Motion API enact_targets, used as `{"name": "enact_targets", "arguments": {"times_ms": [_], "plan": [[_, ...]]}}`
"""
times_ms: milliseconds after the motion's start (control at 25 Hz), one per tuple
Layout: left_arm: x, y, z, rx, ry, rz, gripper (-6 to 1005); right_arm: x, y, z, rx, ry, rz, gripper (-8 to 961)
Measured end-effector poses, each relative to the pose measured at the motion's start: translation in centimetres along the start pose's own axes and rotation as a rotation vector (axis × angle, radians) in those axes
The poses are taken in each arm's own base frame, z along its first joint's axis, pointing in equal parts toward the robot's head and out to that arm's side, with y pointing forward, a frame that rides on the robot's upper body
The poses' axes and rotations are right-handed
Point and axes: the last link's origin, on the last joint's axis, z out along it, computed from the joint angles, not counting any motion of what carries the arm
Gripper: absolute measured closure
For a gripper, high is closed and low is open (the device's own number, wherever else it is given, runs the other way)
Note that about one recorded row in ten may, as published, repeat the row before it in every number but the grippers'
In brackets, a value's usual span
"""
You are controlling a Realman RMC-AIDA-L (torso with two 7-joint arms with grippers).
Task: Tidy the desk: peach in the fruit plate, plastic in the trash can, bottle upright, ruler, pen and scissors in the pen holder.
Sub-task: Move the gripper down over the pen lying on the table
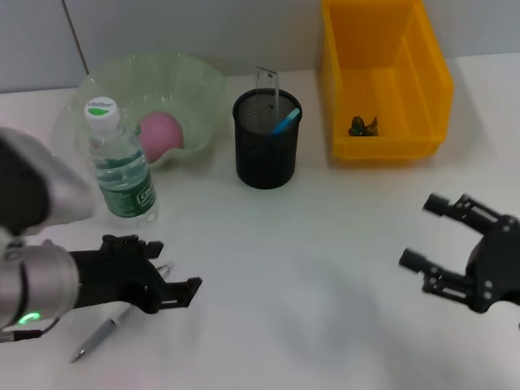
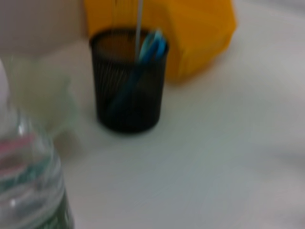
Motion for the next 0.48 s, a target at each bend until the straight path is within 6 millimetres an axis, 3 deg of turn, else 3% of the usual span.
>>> {"name": "enact_targets", "arguments": {"times_ms": [200,480], "plan": [[2.3,1.0,1.4,0.079,-0.207,-0.039,214,0.2,-0.7,0.1,-0.093,0.131,0.019,152],[4.0,1.5,2.1,0.119,-0.298,-0.071,221,0.0,-1.4,-0.4,-0.121,0.204,0.004,152]]}}
